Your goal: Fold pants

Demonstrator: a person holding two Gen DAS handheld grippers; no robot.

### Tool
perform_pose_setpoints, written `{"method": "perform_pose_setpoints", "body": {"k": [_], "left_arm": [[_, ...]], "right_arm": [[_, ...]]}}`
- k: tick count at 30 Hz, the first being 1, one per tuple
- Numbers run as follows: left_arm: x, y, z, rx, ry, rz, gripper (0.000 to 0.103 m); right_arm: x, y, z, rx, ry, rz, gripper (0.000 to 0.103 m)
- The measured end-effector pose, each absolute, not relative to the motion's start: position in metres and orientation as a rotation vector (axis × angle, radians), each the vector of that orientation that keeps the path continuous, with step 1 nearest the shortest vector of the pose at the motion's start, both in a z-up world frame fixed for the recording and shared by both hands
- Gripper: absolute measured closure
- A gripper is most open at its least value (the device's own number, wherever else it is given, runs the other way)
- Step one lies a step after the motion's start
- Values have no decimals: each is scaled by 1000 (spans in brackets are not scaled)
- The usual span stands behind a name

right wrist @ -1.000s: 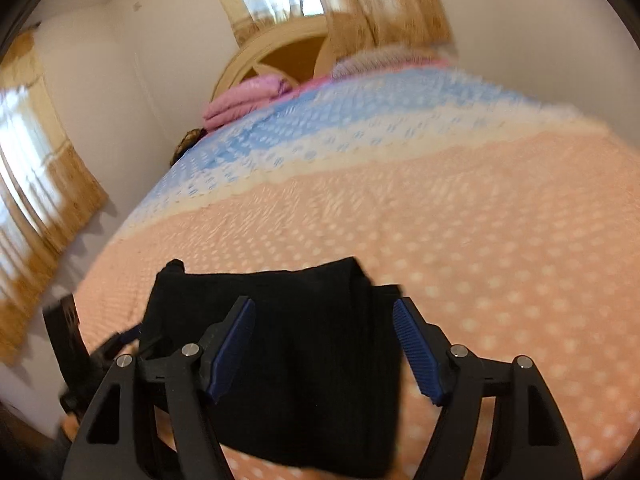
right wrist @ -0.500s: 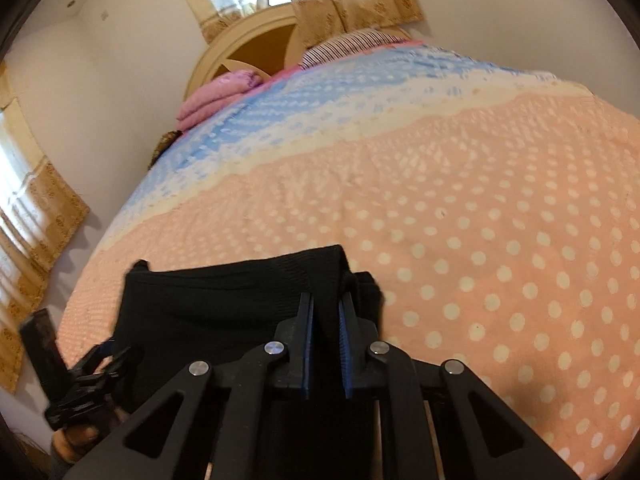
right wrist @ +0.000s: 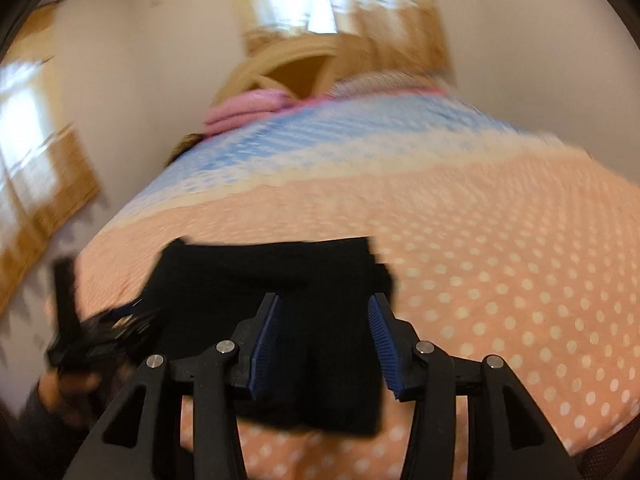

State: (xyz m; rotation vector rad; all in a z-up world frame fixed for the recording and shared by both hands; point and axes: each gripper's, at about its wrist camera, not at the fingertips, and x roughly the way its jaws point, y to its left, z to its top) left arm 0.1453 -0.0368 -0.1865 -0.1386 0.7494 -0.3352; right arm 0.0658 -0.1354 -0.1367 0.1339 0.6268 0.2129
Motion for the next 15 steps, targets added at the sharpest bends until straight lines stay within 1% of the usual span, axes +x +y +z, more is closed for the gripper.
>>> {"method": "perform_pose_setpoints", "body": {"k": [4, 6, 8, 11, 15], "left_arm": [[141, -41, -182, -107, 738, -350, 0], [140, -44, -181, -80, 738, -350, 0], [141, -46, -184, -68, 747, -354, 0], [143, -44, -186, -87, 766, -358, 0], [138, -37, -174, -66, 732, -335, 0]], "right_arm": [[64, -113, -165, 42, 734, 274, 55], [71, -117, -186, 58, 812, 256, 55], [71, -124, -189, 91, 785, 282, 55], [75, -134, -188, 164, 806, 311, 55], [74, -137, -184, 168, 824, 329, 55]]}}
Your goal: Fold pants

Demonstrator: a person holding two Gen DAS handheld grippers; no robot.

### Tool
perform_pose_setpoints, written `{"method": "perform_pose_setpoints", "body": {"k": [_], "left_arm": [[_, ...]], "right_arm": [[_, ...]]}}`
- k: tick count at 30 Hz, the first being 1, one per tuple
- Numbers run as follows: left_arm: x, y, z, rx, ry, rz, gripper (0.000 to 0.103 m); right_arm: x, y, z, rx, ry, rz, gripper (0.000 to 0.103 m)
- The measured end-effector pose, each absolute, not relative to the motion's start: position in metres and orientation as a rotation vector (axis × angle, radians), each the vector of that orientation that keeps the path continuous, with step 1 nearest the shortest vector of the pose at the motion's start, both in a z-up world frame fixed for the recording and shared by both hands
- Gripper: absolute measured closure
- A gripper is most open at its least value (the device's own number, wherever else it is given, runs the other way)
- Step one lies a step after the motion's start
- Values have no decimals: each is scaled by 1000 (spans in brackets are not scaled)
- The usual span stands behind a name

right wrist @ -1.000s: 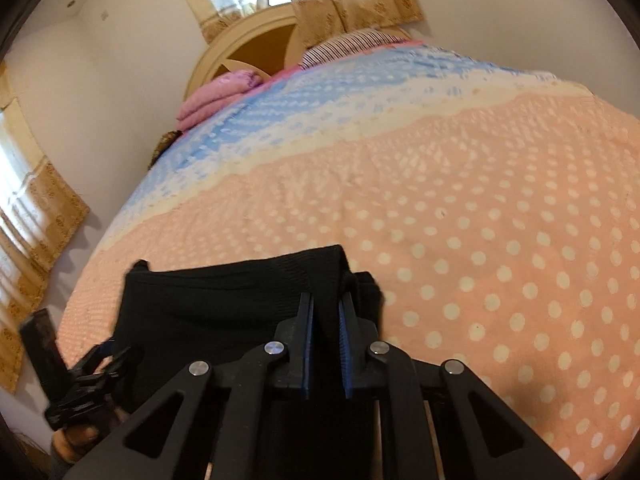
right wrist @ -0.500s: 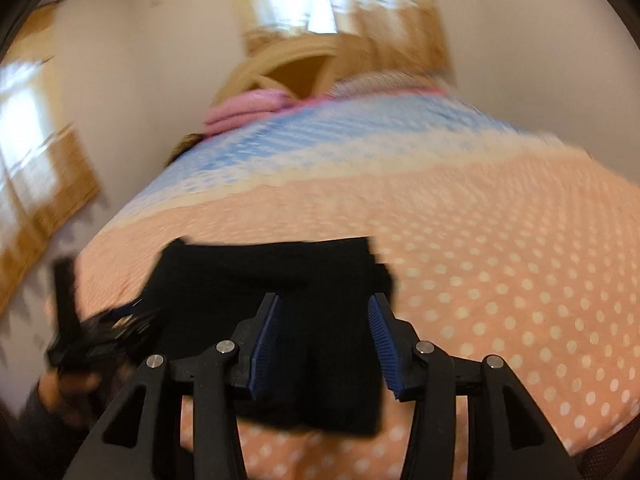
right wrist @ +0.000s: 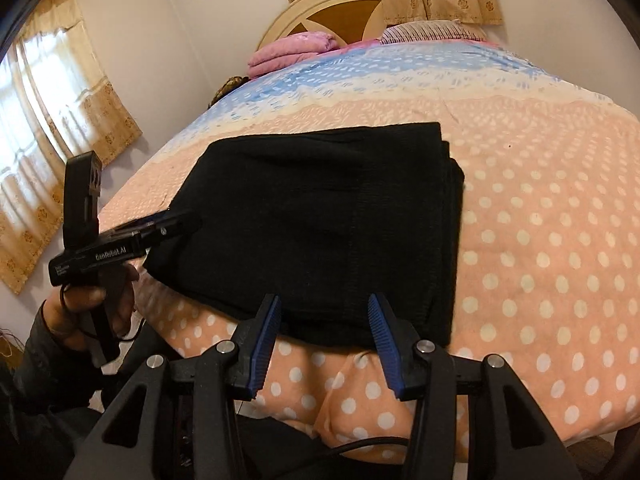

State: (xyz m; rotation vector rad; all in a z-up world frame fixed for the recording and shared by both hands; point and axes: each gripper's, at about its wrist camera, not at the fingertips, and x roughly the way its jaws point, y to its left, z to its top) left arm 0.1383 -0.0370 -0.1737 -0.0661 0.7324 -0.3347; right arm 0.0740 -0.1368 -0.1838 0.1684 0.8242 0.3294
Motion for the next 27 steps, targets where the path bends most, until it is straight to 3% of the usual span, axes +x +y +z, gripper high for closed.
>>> {"method": "perform_pose_setpoints", "body": {"k": [6, 15, 27], "left_arm": [[147, -1, -170, -133, 712, -277, 0], [152, -1, -185, -221, 758, -333, 0], [168, -20, -185, -225, 770, -436, 0]], "right_arm": [[68, -171, -153, 270, 678, 257, 51], [111, -205, -180, 475, 761, 217, 49], [131, -212, -203, 534, 786, 237, 47]]}}
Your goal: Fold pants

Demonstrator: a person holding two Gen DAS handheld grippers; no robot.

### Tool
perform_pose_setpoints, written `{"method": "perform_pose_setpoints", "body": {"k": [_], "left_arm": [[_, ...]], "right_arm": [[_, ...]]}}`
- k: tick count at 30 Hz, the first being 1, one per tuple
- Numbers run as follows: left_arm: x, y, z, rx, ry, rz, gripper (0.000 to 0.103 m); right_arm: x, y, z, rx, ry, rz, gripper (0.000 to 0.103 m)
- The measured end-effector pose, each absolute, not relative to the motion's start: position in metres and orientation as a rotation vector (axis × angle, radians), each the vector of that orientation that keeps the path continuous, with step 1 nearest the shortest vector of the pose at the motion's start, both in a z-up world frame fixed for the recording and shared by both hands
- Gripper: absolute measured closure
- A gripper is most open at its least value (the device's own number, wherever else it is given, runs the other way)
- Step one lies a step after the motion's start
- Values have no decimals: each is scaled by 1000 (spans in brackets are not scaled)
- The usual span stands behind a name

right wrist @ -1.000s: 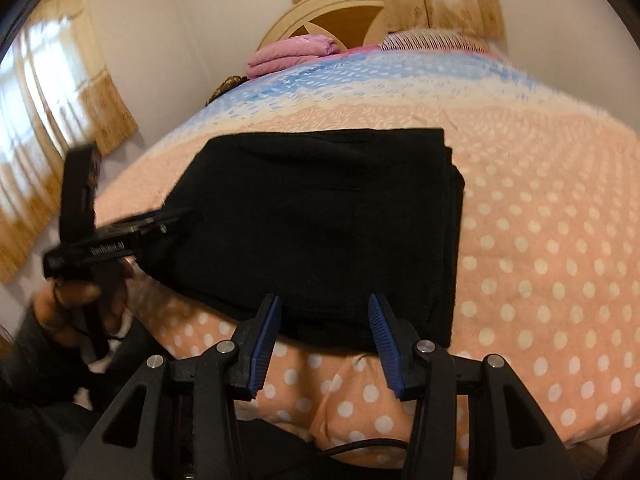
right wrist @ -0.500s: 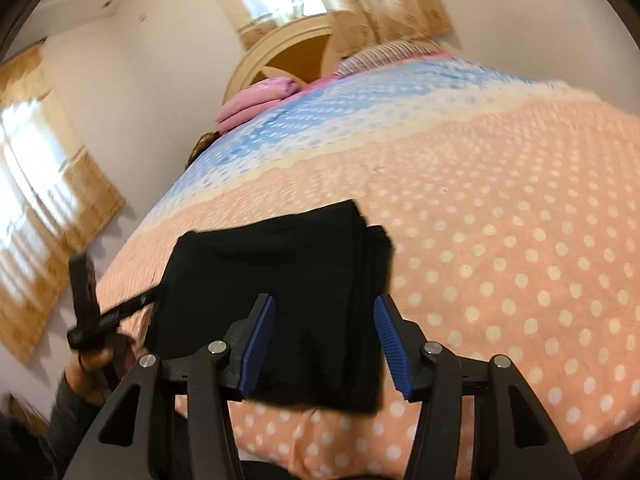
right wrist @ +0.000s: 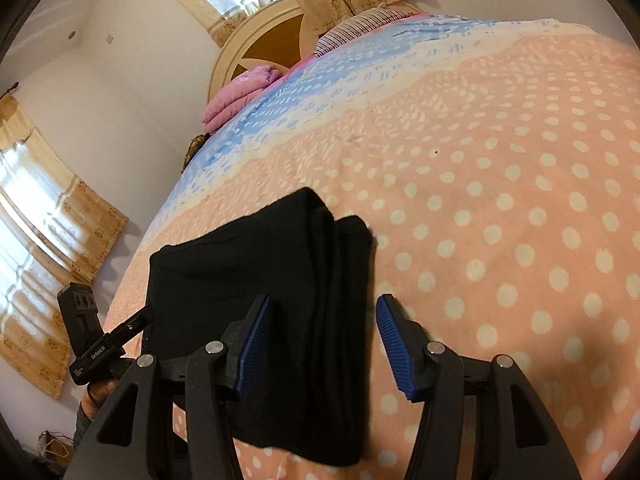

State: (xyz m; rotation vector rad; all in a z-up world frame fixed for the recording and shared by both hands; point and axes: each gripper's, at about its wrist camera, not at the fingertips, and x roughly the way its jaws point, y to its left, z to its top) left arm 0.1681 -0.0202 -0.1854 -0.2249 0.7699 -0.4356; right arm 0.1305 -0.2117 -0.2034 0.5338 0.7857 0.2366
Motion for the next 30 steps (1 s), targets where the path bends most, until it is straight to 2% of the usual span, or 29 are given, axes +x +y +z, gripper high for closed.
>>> {"method": "perform_pose_setpoints", "body": {"k": [4, 7, 13, 18, 22, 26, 30], "left_arm": [[172, -28, -186, -204, 783, -449, 6], [174, -28, -185, -219, 786, -473, 21], [174, -24, -186, -259, 784, -491, 26], [171, -24, -184, -257, 779, -507, 47], [169, -23, -183, -270, 775, -519, 55], [166, -20, -180, -280, 761, -531, 81], [161, -17, -174, -288, 740, -533, 89]], "right_arm": [[136, -212, -204, 540, 798, 236, 47], [133, -209, -202, 515, 786, 250, 48], [134, -213, -206, 573, 781, 301, 62], [129, -205, -202, 545, 760, 317, 72], [126, -197, -198, 487, 746, 315, 74], [119, -192, -189, 460, 710, 312, 75], [110, -179, -170, 380, 664, 318, 76]]}}
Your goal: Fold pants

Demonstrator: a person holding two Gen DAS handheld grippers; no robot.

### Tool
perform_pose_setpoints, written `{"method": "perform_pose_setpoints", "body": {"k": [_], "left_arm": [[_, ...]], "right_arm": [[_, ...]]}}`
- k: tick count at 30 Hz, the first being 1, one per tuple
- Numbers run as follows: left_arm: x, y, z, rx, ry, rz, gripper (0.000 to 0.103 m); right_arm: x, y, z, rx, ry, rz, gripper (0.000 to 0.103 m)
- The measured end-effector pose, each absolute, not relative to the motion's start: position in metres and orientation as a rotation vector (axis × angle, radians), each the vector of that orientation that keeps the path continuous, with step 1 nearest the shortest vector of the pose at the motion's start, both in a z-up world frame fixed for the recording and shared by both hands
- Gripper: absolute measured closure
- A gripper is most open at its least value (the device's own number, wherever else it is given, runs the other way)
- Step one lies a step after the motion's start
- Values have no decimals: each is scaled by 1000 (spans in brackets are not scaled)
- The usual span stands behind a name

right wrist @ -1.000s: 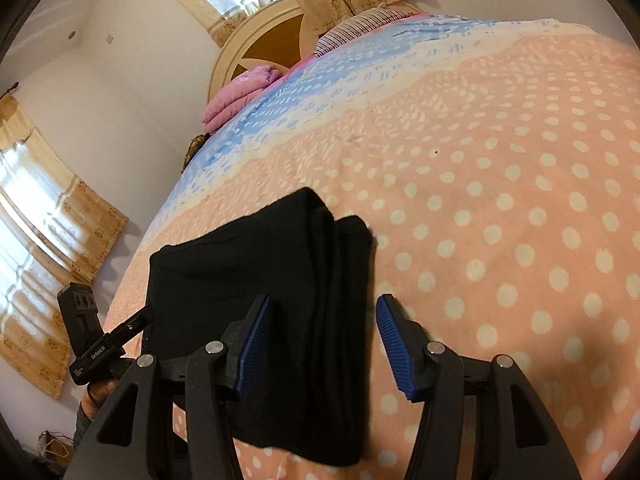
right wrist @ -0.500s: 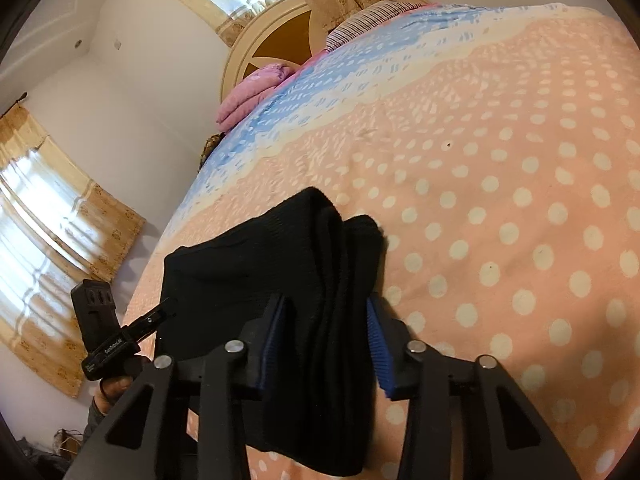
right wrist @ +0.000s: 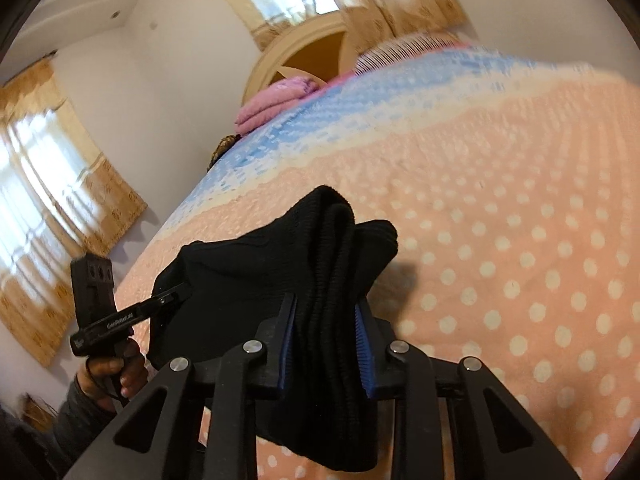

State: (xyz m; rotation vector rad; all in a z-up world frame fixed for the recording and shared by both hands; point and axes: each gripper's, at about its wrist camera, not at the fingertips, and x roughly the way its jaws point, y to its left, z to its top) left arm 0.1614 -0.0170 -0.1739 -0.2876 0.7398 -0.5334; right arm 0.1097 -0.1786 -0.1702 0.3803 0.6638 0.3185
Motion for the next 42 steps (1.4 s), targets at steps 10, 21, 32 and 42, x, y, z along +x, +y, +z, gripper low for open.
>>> {"method": "perform_pose_setpoints", "body": {"k": [10, 21, 32, 42], "left_arm": [[149, 8, -146, -307, 669, -507, 92], [126, 81, -119, -244, 603, -278, 92], [109, 146, -121, -232, 569, -97, 92], [112, 194, -140, -258, 578, 4, 92]], "right_arm": [[126, -150, -129, 310, 620, 407, 76], [192, -67, -119, 247, 656, 566, 76], [245, 31, -110, 172, 685, 680, 76], [280, 88, -131, 155, 744, 706, 76]]}}
